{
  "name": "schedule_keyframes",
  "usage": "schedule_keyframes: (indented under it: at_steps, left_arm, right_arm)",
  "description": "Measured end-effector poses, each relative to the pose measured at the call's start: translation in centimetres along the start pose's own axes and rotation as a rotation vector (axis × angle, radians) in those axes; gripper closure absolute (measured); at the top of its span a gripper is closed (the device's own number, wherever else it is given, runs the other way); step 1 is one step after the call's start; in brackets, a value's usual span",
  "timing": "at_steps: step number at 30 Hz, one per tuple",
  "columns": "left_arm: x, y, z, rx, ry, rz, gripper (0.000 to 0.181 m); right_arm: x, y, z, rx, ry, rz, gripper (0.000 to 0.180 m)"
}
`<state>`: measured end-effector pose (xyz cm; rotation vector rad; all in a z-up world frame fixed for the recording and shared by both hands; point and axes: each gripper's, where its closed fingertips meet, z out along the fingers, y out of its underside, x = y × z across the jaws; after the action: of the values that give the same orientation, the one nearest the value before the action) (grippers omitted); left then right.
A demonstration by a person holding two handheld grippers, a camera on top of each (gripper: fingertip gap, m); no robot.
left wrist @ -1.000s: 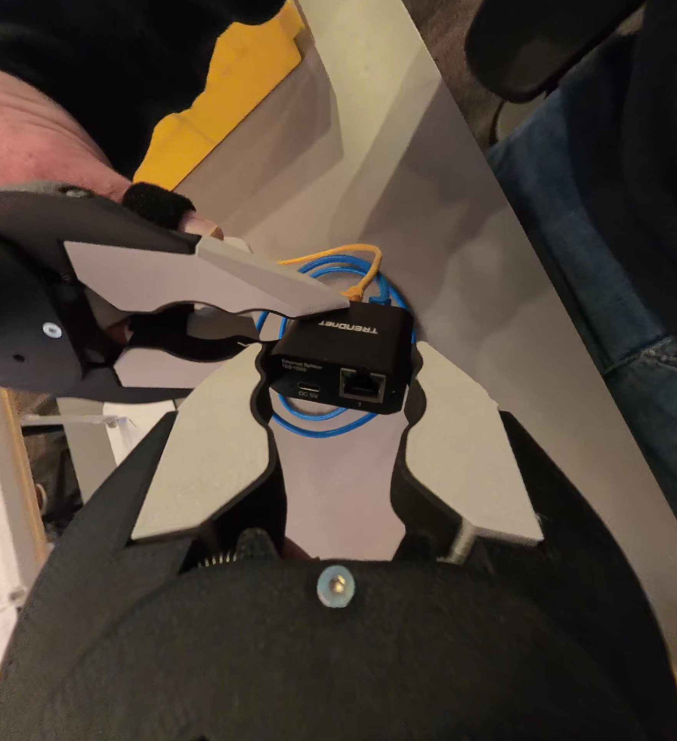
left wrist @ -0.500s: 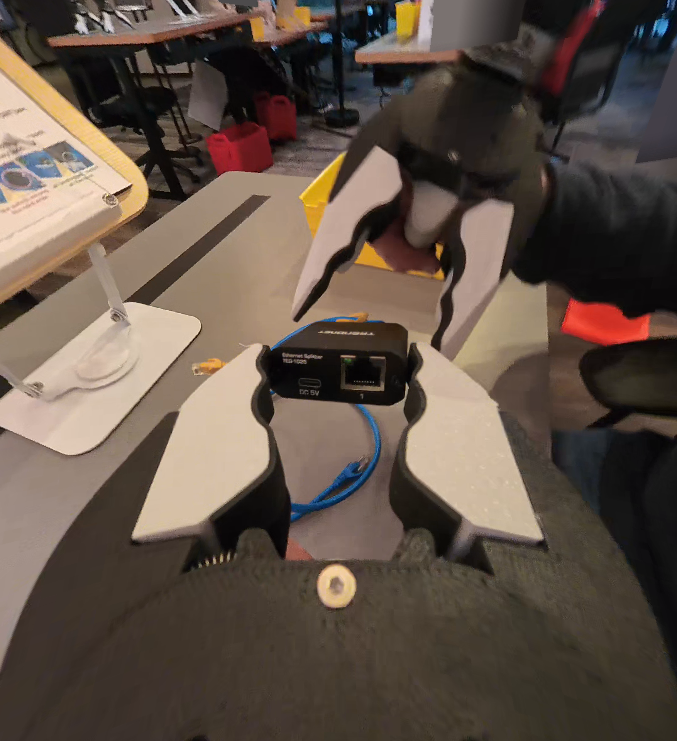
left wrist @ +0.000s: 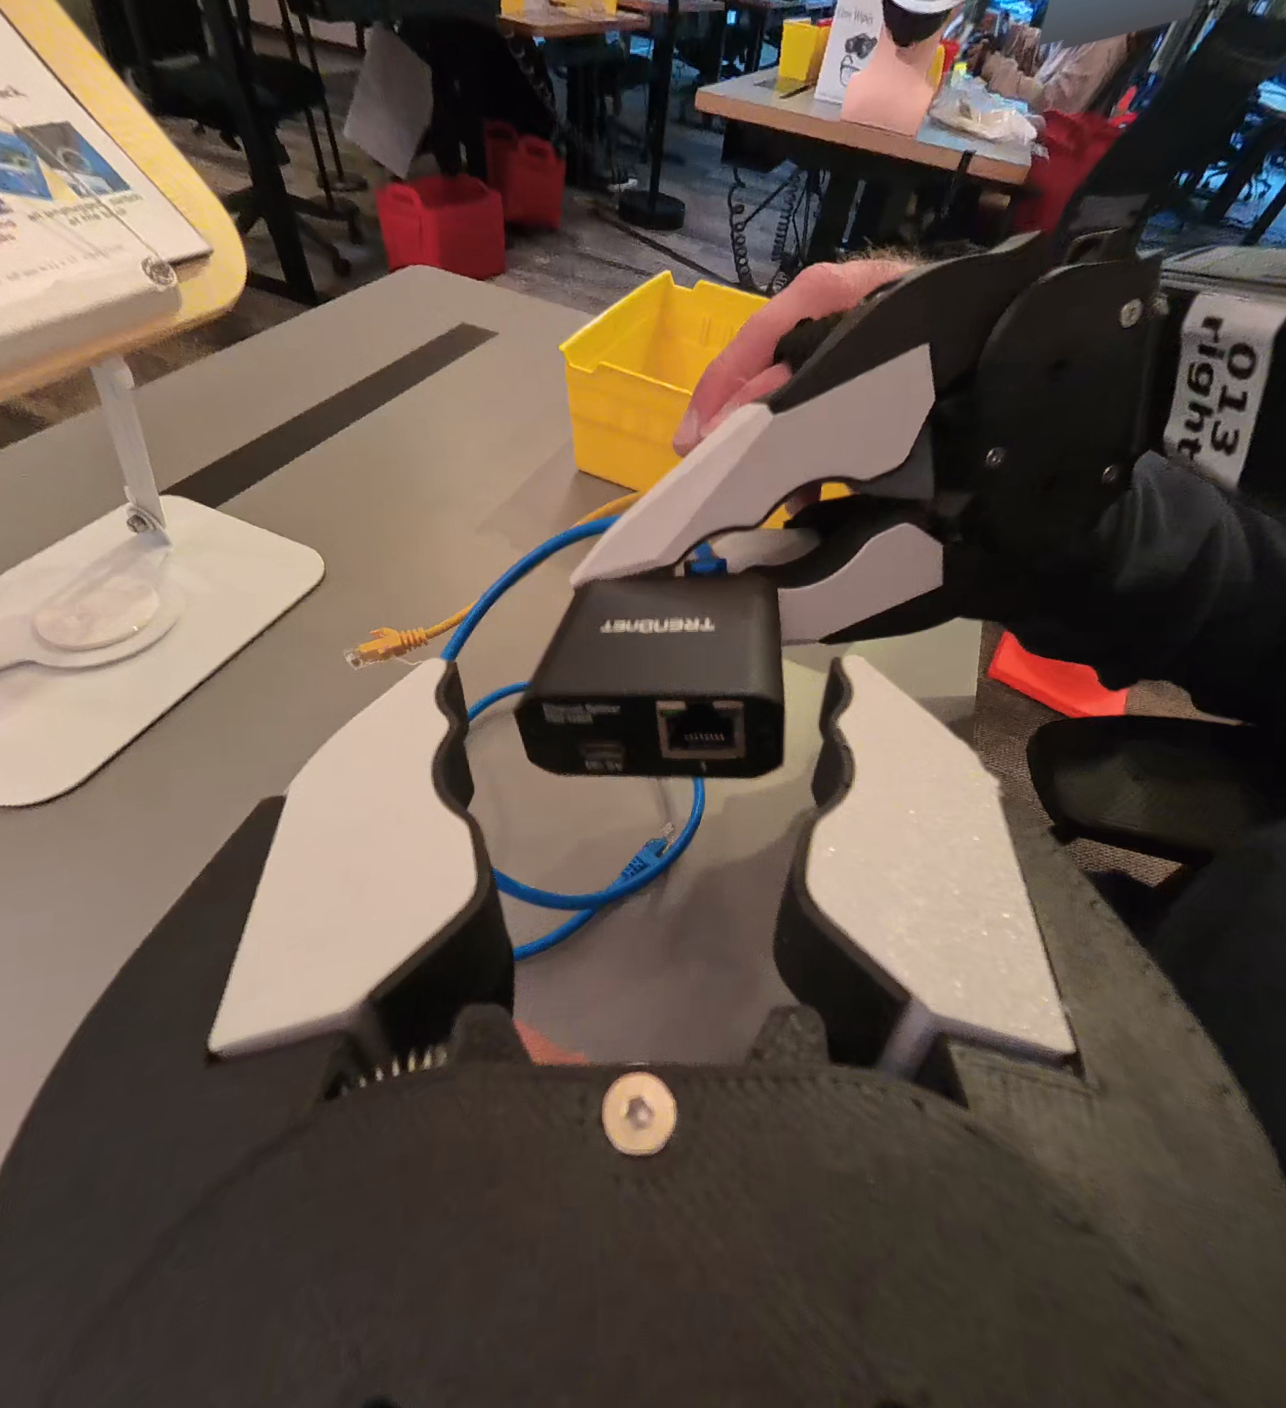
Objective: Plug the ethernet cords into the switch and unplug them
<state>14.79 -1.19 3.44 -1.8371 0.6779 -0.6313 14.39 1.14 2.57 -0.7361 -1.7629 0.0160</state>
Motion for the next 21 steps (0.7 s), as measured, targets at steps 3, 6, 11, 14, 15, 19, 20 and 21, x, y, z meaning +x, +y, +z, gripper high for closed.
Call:
schedule_keyframes:
  at_steps: [3, 6, 11, 14, 15, 19, 20, 21]
  left_arm:
    - [0.2, -0.4, 0.3, -0.01, 0.021, 0.011, 0.101]
    - [0.3, -0.2, 0.6, -0.015, 0.047, -0.011, 0.109]
    - [0.3, 0.2, 1.0, -0.015, 0.068, -0.066, 0.107]
    - [0.6, 0.0, 1.3, 0.008, 0.07, -0.051, 0.107]
    - [0.6, -0.2, 1.2, 0.018, 0.055, -0.028, 0.107]
    - [0.5, -0.8, 1.1, 0.048, 0.049, -0.039, 0.107]
    - [0.4, -0.9, 1.1, 0.056, 0.044, -0.045, 0.107]
    - [0.4, -0.9, 1.1, 0.062, 0.044, -0.055, 0.107]
  right_arm:
    - [0.3, -0.4, 0.0, 0.005, -0.006, -0.049, 0.167]
    - [0.5, -0.3, 0.0, -0.009, 0.002, -0.083, 0.167]
    - [0.0, -0.1, 0.1, -0.015, 0.006, -0.096, 0.167]
    - [0.0, -0.4, 0.1, -0.011, 0.014, -0.1, 0.167]
    - [0.2, -0.5, 0.0, -0.007, 0.022, -0.096, 0.168]
    - [0.6, -0.5, 0.1, 0.009, 0.03, -0.064, 0.166]
    - [0.6, -0.4, 0.2, 0.004, 0.03, -0.053, 0.165]
    - [0.7, -0.4, 0.2, 0.006, 0.032, -0.045, 0.164]
